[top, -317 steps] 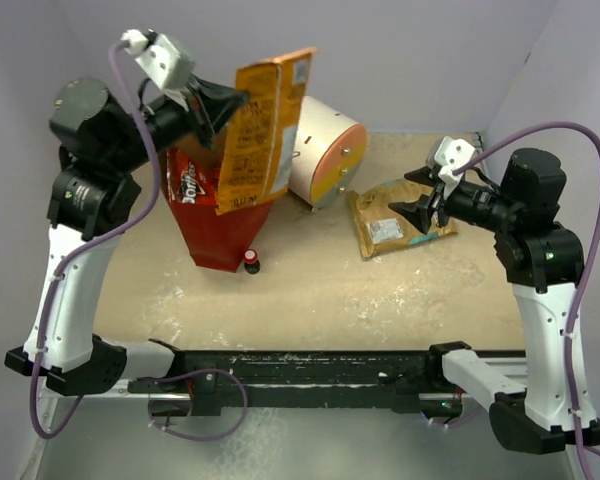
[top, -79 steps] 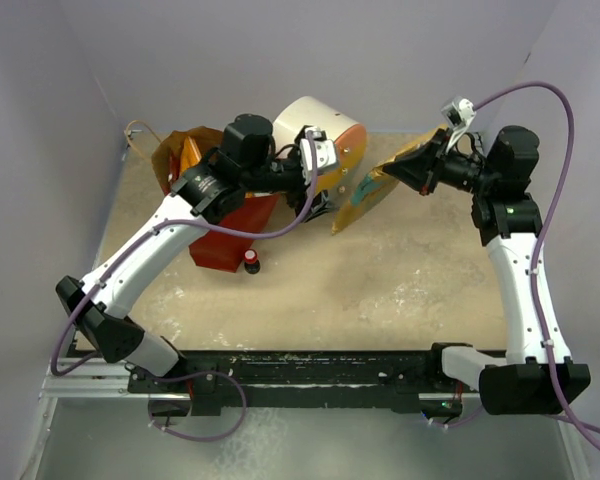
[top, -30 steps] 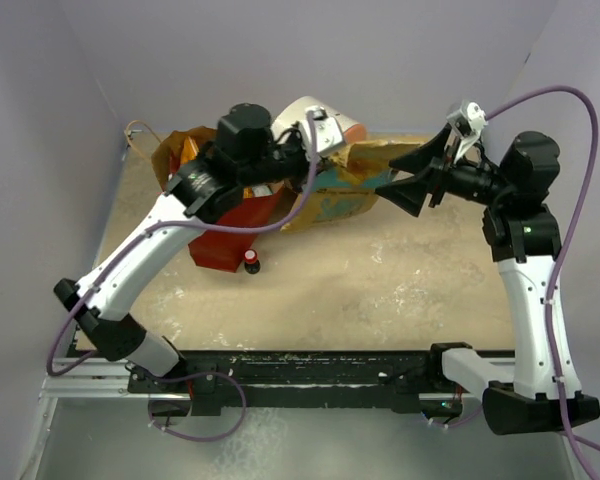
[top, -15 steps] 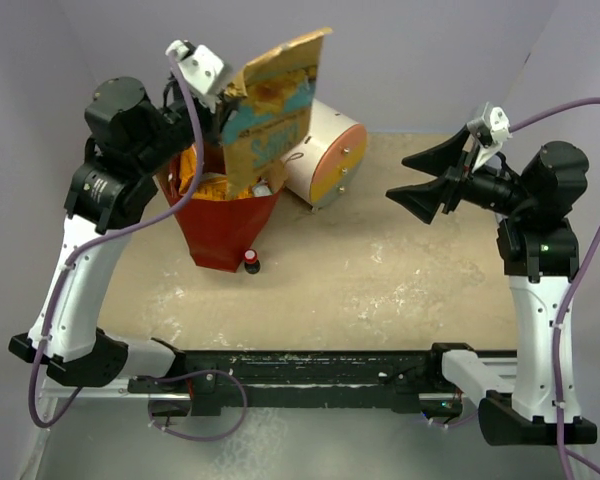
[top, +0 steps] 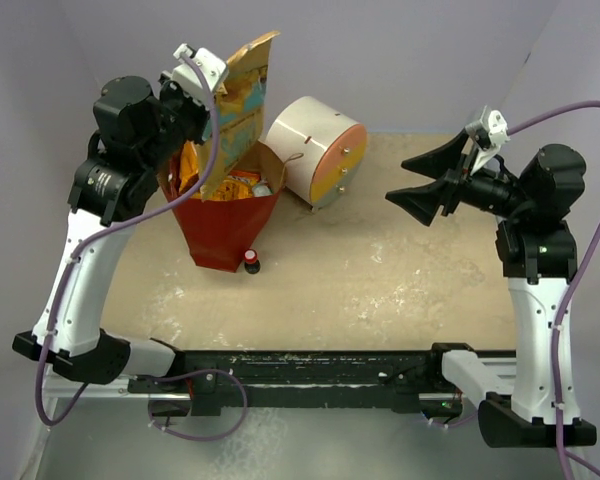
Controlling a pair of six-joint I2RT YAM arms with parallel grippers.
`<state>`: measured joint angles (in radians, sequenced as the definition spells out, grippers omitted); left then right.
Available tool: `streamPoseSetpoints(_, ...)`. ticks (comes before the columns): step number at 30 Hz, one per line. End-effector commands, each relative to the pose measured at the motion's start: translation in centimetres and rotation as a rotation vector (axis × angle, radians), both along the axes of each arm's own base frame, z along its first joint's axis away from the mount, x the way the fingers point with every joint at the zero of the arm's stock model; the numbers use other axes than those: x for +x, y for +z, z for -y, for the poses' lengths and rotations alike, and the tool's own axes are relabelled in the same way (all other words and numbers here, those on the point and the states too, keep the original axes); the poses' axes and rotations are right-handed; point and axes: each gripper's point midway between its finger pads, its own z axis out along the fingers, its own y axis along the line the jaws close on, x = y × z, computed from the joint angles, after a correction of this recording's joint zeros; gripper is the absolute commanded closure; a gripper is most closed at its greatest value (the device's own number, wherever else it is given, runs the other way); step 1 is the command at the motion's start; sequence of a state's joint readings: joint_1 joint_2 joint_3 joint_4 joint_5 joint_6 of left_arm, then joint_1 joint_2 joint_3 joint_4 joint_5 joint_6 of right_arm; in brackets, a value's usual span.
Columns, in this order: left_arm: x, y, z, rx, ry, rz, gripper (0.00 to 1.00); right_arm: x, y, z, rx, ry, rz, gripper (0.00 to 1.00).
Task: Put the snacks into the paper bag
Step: Place the snack in the paper bag.
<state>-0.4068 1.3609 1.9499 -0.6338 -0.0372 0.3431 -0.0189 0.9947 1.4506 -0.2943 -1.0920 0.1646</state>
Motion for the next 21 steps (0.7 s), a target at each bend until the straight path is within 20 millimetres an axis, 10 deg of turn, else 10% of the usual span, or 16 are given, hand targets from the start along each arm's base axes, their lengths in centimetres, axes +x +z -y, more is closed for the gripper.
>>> streamPoseSetpoints(1, 0.8, 1.3, -1.1, 0.038, 0.056, 0.072, 1.0, -0.6, 0.6, 0.0, -0.005, 0.008, 0.047, 0.24)
streamPoseSetpoints(21, 7.5, -3.3, -0.3, 0.079, 0.135, 0.044, 1.0, 0.0, 0.0, 0.1, -0.004, -0.002, 0.035, 0.24)
